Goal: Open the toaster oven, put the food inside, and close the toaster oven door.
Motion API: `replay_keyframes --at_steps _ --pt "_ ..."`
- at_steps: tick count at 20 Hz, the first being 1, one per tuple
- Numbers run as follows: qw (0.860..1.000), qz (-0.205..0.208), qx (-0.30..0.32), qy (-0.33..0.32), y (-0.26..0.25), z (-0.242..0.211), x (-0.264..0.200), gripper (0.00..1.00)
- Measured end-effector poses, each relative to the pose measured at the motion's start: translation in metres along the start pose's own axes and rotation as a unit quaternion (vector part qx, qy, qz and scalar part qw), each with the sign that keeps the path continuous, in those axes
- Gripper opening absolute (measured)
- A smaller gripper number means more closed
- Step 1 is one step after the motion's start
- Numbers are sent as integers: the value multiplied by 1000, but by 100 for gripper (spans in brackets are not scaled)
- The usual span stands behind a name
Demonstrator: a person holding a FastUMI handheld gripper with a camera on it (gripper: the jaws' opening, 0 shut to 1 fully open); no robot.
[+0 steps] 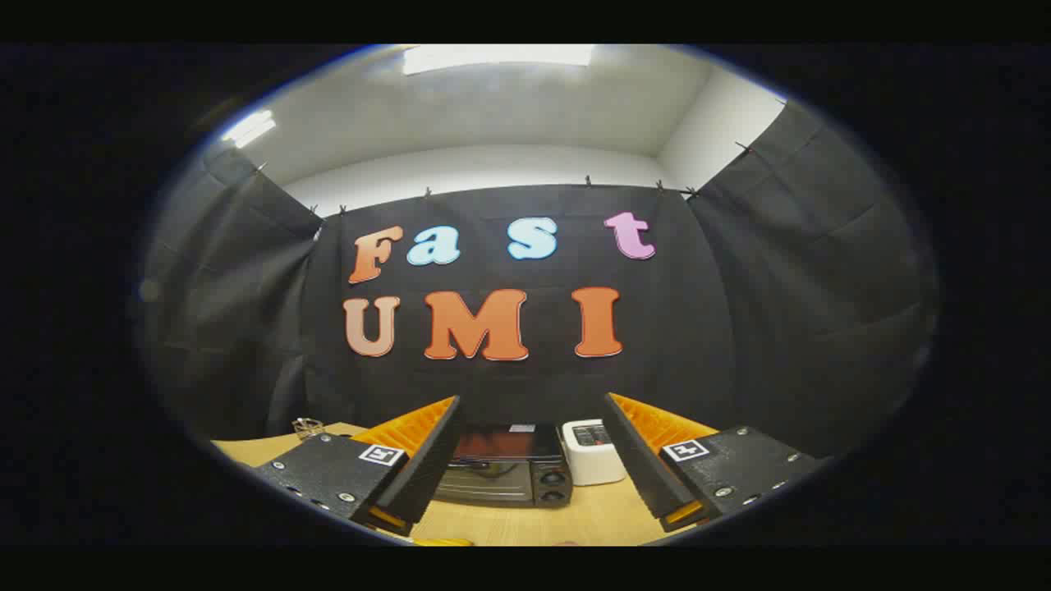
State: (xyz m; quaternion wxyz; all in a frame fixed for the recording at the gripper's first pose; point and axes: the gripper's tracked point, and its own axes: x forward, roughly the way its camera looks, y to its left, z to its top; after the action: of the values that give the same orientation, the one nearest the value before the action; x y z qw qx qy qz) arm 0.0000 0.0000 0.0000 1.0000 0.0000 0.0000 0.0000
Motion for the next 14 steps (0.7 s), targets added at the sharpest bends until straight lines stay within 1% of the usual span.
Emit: replay_keyframes --at_steps 3,10,14 --pt "1000 5 6 9 6 -9 4 98" --pt "1000 2 14 10 6 -6 11 98" --pt "1000 11 15 15 10 -4 11 98"
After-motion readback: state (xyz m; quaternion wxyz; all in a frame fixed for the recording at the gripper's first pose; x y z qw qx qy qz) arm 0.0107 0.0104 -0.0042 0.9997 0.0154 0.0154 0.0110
